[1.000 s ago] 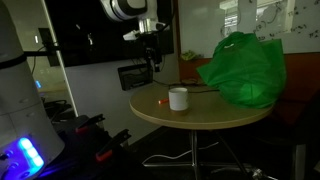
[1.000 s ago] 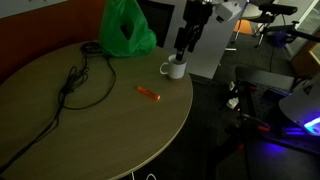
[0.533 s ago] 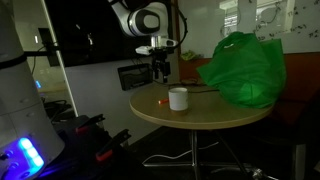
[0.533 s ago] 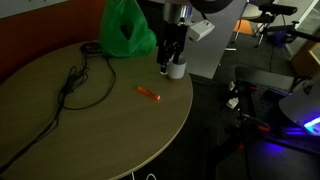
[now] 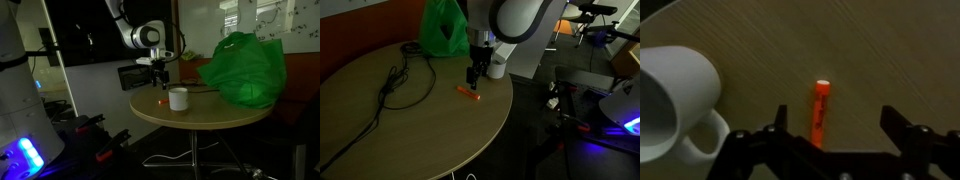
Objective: Put the orange marker in the white mug
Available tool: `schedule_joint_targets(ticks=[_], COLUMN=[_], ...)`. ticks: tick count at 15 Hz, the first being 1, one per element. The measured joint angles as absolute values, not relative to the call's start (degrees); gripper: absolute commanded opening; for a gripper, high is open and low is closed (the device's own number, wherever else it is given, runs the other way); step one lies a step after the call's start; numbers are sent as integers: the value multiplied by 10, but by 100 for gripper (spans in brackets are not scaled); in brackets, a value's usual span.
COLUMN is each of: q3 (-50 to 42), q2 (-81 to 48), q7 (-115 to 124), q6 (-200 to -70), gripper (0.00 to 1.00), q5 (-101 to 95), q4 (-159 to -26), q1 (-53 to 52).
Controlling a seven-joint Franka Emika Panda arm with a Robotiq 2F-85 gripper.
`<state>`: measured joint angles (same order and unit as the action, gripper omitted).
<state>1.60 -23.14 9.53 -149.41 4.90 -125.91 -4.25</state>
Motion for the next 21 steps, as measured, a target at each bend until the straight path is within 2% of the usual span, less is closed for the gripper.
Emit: schedule_joint_targets(ticks=[11,14,16,19,20,21], q3=[-10,-19,-27,-32,-32,-32], q2=[-321,-342,-355,-378,-386,-393], q7=[99,118,127,129,129,129], q6=[-1495,-1497,-1499,-1499,-1499,-1499], gripper=[100,98,92,92,89,65], q5=[34,26,22,21,21,21], q4=[-1184,-1164,-1149,-1124,-1116,-1108], q1=[-55,-63,-71,-75,-75,-77])
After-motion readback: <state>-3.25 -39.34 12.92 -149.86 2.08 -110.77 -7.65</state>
